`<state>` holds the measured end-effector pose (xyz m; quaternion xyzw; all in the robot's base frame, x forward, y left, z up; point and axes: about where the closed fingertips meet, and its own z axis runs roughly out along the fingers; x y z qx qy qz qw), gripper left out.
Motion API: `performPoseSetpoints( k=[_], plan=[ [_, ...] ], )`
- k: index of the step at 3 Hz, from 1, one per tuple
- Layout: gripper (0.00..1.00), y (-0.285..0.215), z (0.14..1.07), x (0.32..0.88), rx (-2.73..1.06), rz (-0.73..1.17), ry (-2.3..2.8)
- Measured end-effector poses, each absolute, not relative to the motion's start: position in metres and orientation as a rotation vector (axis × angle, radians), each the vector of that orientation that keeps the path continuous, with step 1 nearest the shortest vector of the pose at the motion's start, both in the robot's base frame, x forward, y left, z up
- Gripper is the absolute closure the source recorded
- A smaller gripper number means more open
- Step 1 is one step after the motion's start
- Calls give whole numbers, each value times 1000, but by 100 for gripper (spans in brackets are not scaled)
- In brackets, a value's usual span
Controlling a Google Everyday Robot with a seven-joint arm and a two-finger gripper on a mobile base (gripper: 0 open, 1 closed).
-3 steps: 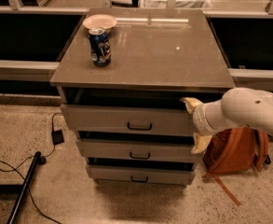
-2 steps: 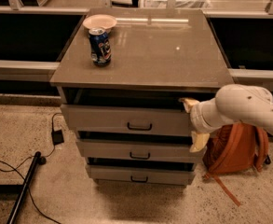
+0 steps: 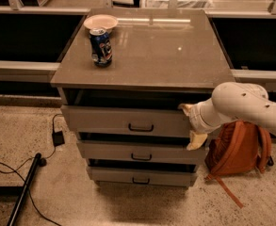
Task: Open top drawer
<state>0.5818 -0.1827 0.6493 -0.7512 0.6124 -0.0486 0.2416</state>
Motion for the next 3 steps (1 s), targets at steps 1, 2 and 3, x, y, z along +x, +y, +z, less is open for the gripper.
performPoseSetpoints(
  k=[1, 2, 3],
  plan=[
    [36, -182, 650, 576, -2050, -113, 1685],
    [34, -183, 653, 567, -2047, -101, 1688],
    [33, -186, 655, 554, -2044, -89, 1696]
  ],
)
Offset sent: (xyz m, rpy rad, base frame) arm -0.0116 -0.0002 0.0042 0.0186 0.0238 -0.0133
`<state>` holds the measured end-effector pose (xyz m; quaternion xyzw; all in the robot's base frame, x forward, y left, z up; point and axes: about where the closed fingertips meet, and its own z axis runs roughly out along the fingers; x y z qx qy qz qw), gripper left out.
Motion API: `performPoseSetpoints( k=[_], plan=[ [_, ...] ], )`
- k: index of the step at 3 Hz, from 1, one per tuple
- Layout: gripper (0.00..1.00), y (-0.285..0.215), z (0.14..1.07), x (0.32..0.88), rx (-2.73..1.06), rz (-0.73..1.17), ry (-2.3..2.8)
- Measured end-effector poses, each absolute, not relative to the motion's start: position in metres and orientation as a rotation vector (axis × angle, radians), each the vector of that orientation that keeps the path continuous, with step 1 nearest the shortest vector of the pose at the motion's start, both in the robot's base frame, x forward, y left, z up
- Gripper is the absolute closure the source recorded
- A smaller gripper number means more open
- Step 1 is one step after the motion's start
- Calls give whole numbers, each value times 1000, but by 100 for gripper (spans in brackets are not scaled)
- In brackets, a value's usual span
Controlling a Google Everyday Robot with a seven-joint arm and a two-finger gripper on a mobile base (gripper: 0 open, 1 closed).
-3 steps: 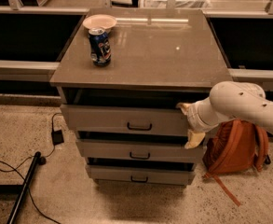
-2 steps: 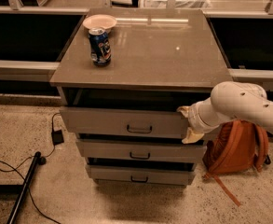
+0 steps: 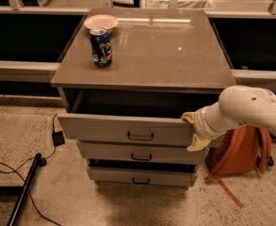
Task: Open top drawer
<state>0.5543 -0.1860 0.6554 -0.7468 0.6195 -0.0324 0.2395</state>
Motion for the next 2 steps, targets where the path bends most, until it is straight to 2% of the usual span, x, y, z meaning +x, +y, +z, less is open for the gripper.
performPoseSetpoints(
  k=[1, 2],
  plan=[
    [33, -188, 655, 537, -2053, -69, 1702],
    [29, -190, 657, 520, -2050, -61, 1710]
  ],
)
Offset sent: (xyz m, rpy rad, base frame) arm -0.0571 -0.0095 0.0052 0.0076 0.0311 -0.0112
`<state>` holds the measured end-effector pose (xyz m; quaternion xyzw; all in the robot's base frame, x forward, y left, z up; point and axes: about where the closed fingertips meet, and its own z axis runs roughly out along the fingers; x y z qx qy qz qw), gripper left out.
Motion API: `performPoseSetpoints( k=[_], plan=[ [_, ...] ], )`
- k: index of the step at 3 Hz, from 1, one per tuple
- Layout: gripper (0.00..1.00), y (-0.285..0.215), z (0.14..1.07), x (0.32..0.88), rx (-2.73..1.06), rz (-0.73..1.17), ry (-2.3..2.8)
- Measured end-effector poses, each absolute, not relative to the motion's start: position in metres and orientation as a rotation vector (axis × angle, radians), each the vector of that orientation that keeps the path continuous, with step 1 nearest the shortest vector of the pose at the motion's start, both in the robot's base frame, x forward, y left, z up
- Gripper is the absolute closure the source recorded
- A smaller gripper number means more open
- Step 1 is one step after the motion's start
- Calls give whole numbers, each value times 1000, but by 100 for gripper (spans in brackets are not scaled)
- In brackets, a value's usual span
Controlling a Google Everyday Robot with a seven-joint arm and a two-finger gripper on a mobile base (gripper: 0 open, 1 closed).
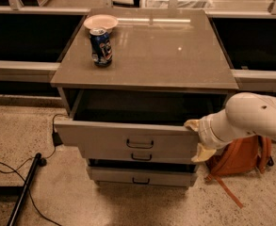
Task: Open top drawer
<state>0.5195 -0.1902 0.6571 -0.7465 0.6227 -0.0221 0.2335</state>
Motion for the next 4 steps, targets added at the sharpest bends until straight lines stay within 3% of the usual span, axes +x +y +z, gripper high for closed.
performPoseSetpoints(
  k=[4],
  plan=[
    [32, -185, 681, 467, -2066, -65, 1670]
  ],
)
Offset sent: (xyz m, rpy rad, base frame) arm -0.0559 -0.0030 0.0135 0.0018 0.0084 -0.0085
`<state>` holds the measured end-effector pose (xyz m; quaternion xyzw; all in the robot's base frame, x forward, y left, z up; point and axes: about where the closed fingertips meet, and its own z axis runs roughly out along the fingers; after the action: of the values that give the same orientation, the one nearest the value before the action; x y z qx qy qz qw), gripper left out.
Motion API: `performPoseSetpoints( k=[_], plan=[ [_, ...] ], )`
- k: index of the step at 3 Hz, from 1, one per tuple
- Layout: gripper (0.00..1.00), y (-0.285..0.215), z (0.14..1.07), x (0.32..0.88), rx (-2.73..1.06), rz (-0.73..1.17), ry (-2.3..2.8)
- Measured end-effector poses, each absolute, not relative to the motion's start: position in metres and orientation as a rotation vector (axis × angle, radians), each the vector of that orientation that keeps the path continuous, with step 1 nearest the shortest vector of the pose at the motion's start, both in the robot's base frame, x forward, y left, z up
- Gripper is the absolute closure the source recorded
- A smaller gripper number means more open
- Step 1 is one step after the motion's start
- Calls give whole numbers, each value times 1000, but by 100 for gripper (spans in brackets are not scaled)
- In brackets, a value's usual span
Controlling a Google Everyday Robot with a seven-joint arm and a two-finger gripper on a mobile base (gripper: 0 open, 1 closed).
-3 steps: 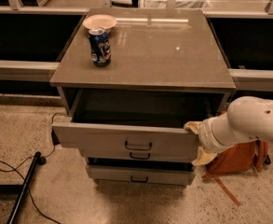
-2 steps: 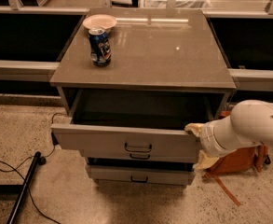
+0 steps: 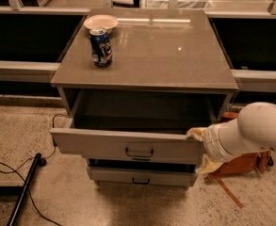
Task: Open top drawer
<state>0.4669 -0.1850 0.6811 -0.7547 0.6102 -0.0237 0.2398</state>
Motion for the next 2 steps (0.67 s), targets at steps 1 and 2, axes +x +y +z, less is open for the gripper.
performPoseSetpoints(
  k=[1, 2],
  plan=[
    [31, -179, 704, 480, -2083, -141, 1615],
    [31, -176, 727, 500, -2081, -218, 1579]
  ],
)
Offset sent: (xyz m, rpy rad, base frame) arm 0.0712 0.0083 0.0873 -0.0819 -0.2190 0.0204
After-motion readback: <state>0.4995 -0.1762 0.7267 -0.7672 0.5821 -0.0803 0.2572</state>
